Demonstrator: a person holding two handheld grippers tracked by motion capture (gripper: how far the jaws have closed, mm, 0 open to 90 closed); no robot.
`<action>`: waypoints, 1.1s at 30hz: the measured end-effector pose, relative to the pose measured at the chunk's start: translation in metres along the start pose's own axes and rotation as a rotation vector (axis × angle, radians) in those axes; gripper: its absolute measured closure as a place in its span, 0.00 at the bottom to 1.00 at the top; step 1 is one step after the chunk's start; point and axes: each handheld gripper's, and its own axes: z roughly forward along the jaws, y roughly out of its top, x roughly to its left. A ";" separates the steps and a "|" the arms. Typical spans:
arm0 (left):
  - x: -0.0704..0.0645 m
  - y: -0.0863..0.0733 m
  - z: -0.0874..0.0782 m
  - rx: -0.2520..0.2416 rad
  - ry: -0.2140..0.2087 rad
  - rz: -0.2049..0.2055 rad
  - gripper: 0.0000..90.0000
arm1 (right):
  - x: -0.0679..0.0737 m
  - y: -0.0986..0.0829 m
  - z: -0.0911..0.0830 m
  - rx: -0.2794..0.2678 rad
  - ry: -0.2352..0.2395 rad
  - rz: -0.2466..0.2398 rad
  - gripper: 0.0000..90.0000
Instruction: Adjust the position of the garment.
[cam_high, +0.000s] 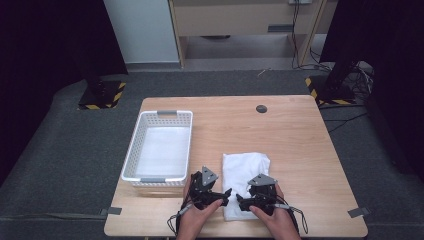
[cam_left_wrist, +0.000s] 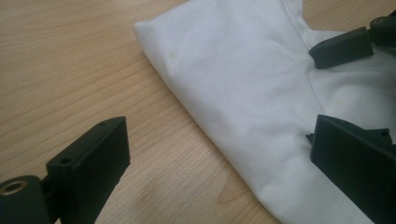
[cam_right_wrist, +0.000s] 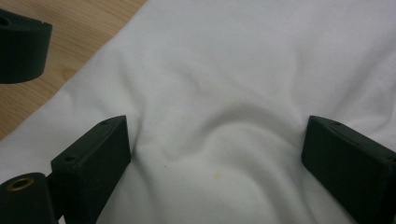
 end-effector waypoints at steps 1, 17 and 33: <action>0.000 0.000 0.000 0.000 0.000 0.000 0.05 | 0.000 0.000 0.000 -0.001 -0.001 0.000 0.09; -0.002 0.002 0.001 0.008 0.000 0.007 0.05 | 0.000 -0.003 -0.001 -0.014 0.003 -0.001 0.08; -0.009 0.010 0.012 0.025 -0.035 0.019 0.05 | -0.009 -0.003 -0.003 -0.008 0.031 -0.012 0.07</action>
